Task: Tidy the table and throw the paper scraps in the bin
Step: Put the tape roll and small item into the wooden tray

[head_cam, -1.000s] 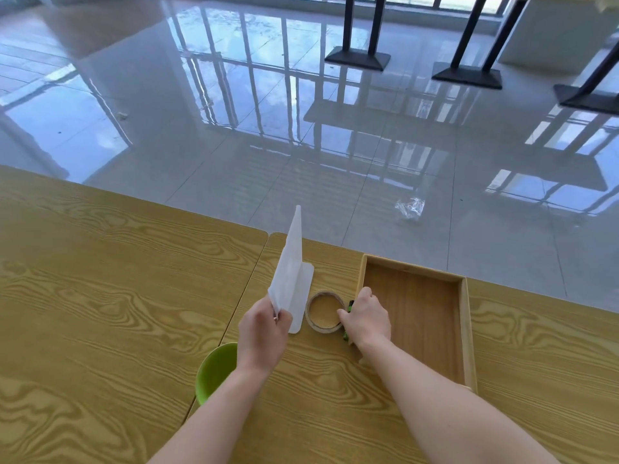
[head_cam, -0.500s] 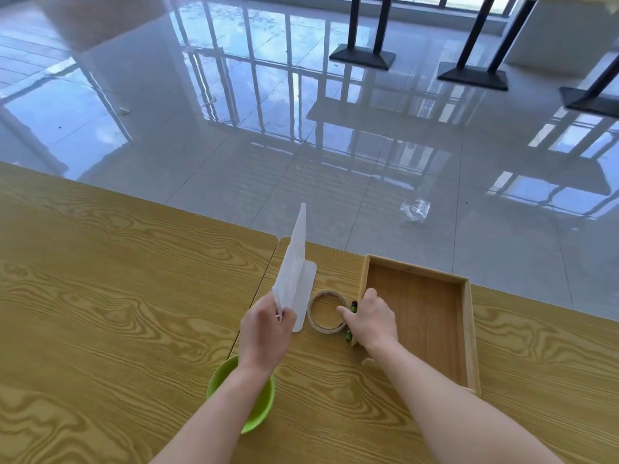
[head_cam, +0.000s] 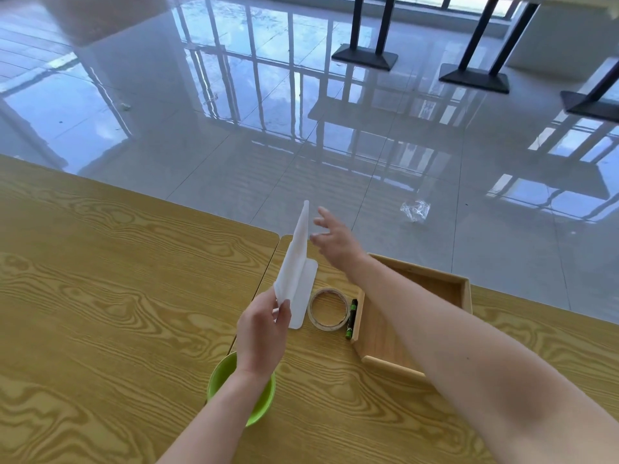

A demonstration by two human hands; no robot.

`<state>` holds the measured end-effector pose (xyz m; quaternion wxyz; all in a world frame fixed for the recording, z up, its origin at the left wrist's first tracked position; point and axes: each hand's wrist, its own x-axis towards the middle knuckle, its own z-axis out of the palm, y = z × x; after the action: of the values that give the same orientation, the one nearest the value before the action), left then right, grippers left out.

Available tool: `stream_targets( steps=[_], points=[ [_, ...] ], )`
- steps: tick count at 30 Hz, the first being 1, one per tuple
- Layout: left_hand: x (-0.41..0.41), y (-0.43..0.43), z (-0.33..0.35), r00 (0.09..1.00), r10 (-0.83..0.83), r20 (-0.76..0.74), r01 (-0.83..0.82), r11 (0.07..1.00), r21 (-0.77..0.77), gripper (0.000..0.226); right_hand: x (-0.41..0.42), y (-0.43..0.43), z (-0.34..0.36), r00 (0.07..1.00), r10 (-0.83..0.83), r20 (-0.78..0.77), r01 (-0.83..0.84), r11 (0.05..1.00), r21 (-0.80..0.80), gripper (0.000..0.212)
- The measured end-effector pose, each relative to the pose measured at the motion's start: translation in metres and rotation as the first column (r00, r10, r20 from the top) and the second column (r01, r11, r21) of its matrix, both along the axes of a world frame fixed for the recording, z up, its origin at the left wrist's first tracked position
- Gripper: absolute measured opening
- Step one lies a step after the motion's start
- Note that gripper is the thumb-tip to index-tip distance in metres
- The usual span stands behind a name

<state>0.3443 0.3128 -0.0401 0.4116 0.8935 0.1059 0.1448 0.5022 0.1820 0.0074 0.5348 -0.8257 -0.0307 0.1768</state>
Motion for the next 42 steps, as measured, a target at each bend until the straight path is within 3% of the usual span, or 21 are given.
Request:
stream_targets(
  steps=[3, 8, 14, 18, 25, 30, 33, 34, 38, 40, 42],
  points=[
    [0.001, 0.0, -0.002, 1.0, 0.008, 0.006, -0.008, 0.998, 0.062, 0.013, 0.008, 0.009, 0.0, 0.999, 0.036, -0.036, -0.034, 0.998, 0.057, 0.055],
    [0.007, 0.003, -0.002, 1.0, 0.014, 0.0, -0.014, 0.993, 0.116, 0.012, 0.015, 0.019, -0.004, 0.996, 0.065, -0.057, -0.064, 0.998, 0.012, 0.036],
    [0.021, 0.008, 0.003, 1.0, 0.016, -0.008, -0.015, 0.993, 0.118, 0.012, 0.027, 0.032, 0.001, 0.996, 0.079, -0.033, -0.082, 0.993, -0.088, 0.042],
    [0.03, 0.013, 0.004, 1.0, 0.022, -0.003, -0.021, 0.992, 0.122, 0.026, 0.034, 0.036, 0.001, 0.998, 0.068, -0.019, -0.07, 0.991, -0.112, 0.046],
    [0.037, 0.014, 0.001, 0.999, 0.031, 0.016, -0.033, 0.991, 0.127, 0.017, 0.038, 0.039, -0.002, 0.999, 0.034, -0.01, -0.034, 0.996, -0.083, 0.048],
    [0.036, 0.013, 0.002, 0.999, 0.029, 0.027, -0.032, 0.993, 0.113, 0.034, 0.037, 0.038, -0.003, 1.0, 0.02, -0.013, -0.021, 0.997, -0.071, 0.049],
    [0.035, 0.013, 0.001, 1.0, 0.007, 0.005, -0.008, 0.996, 0.086, 0.014, 0.038, 0.032, -0.003, 0.997, 0.043, -0.069, -0.047, 0.997, -0.056, 0.056],
    [0.034, 0.013, 0.0, 1.0, -0.012, -0.007, 0.012, 0.999, 0.05, 0.003, 0.036, 0.027, -0.003, 0.996, 0.036, -0.081, -0.042, 0.997, -0.07, 0.06],
    [0.022, 0.015, 0.0, 0.995, -0.022, -0.102, 0.015, 0.997, -0.069, 0.036, 0.019, -0.008, -0.006, 1.0, -0.019, -0.018, 0.015, 0.985, -0.172, 0.054],
    [0.01, 0.016, 0.0, 0.989, 0.06, -0.135, -0.071, 0.994, -0.082, 0.045, 0.002, -0.031, -0.011, 0.999, 0.032, 0.017, -0.026, 0.966, -0.259, 0.046],
    [-0.004, 0.017, 0.004, 0.985, 0.143, -0.099, -0.149, 0.987, -0.053, 0.038, -0.017, -0.052, -0.019, 0.991, 0.12, 0.054, -0.091, 0.923, -0.374, 0.041]
  ],
)
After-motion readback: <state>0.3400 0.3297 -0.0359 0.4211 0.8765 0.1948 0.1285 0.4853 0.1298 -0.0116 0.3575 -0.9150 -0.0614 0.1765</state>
